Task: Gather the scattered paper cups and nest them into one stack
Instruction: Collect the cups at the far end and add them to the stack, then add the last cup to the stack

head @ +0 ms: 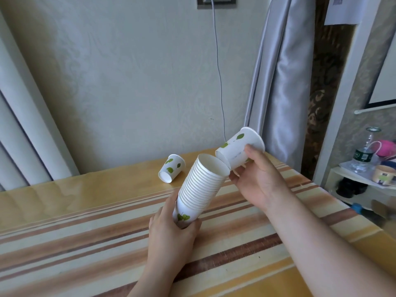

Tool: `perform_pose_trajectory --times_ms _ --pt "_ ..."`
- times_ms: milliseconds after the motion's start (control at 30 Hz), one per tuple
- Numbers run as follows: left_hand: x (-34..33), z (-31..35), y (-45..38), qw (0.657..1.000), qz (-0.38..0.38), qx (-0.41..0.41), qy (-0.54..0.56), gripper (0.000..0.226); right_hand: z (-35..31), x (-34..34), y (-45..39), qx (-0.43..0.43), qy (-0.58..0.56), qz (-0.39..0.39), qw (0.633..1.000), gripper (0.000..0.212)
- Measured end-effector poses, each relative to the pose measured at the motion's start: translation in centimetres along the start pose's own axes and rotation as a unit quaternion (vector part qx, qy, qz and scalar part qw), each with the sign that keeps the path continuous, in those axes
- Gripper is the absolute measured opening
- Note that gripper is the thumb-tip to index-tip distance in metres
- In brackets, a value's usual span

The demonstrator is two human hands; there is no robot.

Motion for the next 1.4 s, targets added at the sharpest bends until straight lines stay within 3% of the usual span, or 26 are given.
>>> perform_pose_trajectory --times_ms 133,233,333,567,667,700,767,833,867,967,1033,1100,1200,1400 --pt "0.0 -0.2 0.0 1.0 -0.001 0.004 -0.003 0.076 -0.4 -0.6 0.4 0.023 -0.001 -0.005 1.0 0.06" --pt "0.0 0.0 0.1 1.0 -0.001 0.002 -0.003 0.076 -1.1 -1.0 0.9 0.037 -0.024 -0.031 0.999 0.067" --pt "-0.1 0.1 0.0 1.0 0.0 0.0 -0.004 0.076 -0.9 -1.5 1.4 0.094 0.071 -0.049 0.992 0.06" --pt "0.0 0.1 0.2 1.0 -0.005 -0.007 -0.015 0.076 0.4 -1.7 1.6 0.137 0.183 -0.058 0.972 0.094" --pt "0.1 0.0 0.1 1.0 -0.002 0.009 -0.011 0.071 1.0 -1.3 1.5 0.103 0.225 -0.071 0.966 0.123" --pt "0.2 0.0 0.1 1.0 -0.002 0.021 -0.002 0.067 1.2 -1.0 1.4 0.094 0.238 -0.072 0.964 0.123" --pt "0.3 0.2 0.1 0.999 -0.012 0.046 0.015 0.058 1.5 0.4 1.0 0.094 0.278 -0.042 0.955 0.101" --pt "0.6 0.3 -0.3 0.995 -0.039 0.084 0.03 0.05 2.3 2.1 0.7 0.102 0.388 -0.011 0.916 0.071" --pt "1.0 0.3 -0.6 0.992 -0.06 0.105 0.039 0.052 3.0 2.8 0.6 0.105 0.467 -0.013 0.878 0.063" --pt "2.8 -0.1 -2.4 0.982 -0.128 0.135 0.028 0.059 4.8 4.2 0.5 0.131 0.691 -0.049 0.71 0.069" --pt "5.3 -1.0 -3.5 0.984 -0.124 0.129 -0.001 0.061 5.3 3.9 0.6 0.156 0.751 -0.078 0.637 0.069" --pt "8.0 -2.4 -4.3 0.989 -0.087 0.113 -0.037 0.063 5.5 3.4 0.6 0.169 0.775 -0.093 0.602 0.063" --pt "10.7 -4.6 -4.9 0.993 -0.028 0.09 -0.075 0.064 5.9 3.3 0.3 0.167 0.791 -0.089 0.581 0.06" --pt "10.6 -7.2 -5.3 0.995 0.031 0.072 -0.062 0.051 7.0 2.7 0.2 0.16 0.848 -0.092 0.496 0.053"
Point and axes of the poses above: each hand's wrist, its own y-axis away from the middle knuckle, its own x-axis out of the back of the hand, z = x × y, the point moved 4 cm from there along -y, towards the middle knuckle, and after that the axes turned 12 degrees about z, right-handed, at the moved point
